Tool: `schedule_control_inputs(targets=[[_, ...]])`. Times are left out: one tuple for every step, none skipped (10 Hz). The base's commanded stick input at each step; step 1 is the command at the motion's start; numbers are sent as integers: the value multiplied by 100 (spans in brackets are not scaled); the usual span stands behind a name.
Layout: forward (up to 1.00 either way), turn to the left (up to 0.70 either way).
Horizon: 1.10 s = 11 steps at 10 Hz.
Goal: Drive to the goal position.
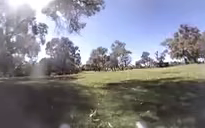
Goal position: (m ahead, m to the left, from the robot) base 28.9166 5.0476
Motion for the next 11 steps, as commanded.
schedule_control_inputs(targets=[[85,0],[85,0],[85,0],[85,0],[85,0],[85,0],[85,0],[85,0],[85,0],[85,0],[85,0]])
